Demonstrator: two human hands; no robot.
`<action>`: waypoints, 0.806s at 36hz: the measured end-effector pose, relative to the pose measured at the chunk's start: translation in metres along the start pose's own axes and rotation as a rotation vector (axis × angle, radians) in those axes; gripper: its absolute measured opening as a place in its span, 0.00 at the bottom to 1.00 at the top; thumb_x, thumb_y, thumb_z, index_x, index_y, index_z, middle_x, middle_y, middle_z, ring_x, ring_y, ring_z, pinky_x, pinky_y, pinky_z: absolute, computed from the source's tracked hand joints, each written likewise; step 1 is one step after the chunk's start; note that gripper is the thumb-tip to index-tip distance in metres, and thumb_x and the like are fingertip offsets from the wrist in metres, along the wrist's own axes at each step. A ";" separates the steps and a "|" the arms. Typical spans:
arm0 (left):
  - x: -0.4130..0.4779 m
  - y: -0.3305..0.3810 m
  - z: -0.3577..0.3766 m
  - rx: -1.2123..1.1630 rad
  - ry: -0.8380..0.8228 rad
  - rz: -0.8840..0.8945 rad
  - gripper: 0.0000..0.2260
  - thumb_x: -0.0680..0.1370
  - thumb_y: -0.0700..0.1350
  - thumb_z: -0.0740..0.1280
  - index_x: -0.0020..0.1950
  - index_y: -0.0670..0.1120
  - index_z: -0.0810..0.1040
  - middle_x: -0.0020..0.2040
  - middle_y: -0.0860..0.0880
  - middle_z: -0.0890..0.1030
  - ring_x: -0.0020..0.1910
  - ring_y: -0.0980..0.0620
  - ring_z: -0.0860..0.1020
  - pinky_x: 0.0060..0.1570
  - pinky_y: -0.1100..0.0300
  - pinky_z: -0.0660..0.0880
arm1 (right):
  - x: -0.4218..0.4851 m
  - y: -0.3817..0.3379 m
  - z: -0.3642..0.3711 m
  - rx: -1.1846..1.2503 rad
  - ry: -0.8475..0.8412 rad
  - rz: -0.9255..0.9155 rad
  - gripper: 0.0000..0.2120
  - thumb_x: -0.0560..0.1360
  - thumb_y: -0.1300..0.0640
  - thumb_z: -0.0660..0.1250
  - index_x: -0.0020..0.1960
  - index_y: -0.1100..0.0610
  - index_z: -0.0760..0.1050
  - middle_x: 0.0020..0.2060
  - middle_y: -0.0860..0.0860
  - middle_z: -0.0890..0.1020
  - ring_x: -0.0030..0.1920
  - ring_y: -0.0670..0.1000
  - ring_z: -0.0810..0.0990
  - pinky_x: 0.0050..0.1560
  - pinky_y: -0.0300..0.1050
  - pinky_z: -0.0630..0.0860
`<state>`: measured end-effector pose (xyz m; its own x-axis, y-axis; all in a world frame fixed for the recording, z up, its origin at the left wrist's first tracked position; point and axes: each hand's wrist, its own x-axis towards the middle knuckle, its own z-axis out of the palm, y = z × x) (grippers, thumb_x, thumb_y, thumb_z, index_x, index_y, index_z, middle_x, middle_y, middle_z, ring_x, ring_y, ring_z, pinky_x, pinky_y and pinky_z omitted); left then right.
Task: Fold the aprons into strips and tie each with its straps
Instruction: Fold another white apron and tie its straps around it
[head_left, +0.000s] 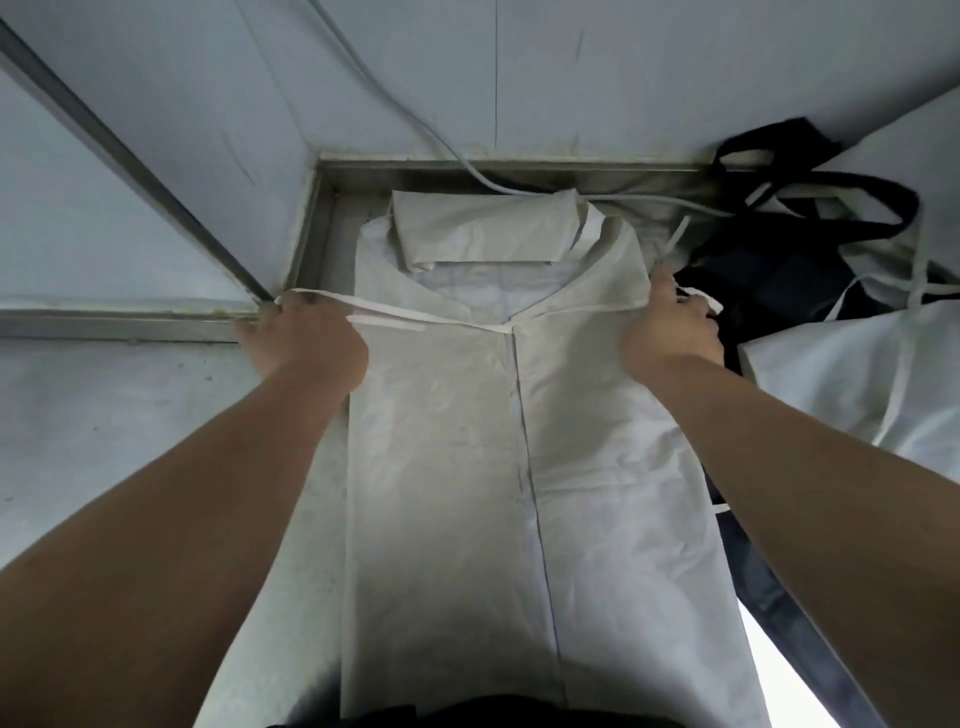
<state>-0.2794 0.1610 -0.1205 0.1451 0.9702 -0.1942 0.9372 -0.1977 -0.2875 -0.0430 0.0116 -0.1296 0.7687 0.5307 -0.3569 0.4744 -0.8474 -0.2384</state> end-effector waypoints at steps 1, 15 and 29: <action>-0.002 -0.003 -0.002 0.012 -0.004 -0.042 0.21 0.78 0.50 0.57 0.69 0.43 0.68 0.67 0.41 0.68 0.66 0.41 0.67 0.61 0.47 0.65 | -0.003 -0.002 -0.001 -0.031 0.019 -0.035 0.31 0.75 0.60 0.58 0.75 0.51 0.52 0.67 0.63 0.63 0.63 0.64 0.66 0.59 0.56 0.68; -0.079 0.061 0.026 -0.698 -0.269 0.348 0.15 0.71 0.54 0.71 0.50 0.48 0.73 0.52 0.49 0.73 0.51 0.48 0.74 0.48 0.61 0.69 | -0.038 -0.026 0.033 -0.070 -0.358 -0.323 0.20 0.70 0.40 0.69 0.34 0.53 0.65 0.33 0.48 0.71 0.35 0.49 0.72 0.29 0.40 0.62; -0.097 0.068 0.031 -0.556 -0.228 0.377 0.17 0.73 0.56 0.66 0.56 0.47 0.75 0.60 0.45 0.70 0.59 0.45 0.71 0.54 0.56 0.69 | -0.040 -0.038 0.039 -0.155 -0.395 -0.387 0.16 0.76 0.49 0.62 0.33 0.55 0.64 0.33 0.50 0.69 0.42 0.53 0.72 0.32 0.42 0.64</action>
<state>-0.2398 0.0489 -0.1498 0.4787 0.7840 -0.3952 0.8679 -0.3546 0.3479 -0.1082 0.0231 -0.1414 0.3215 0.7426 -0.5875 0.7696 -0.5664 -0.2948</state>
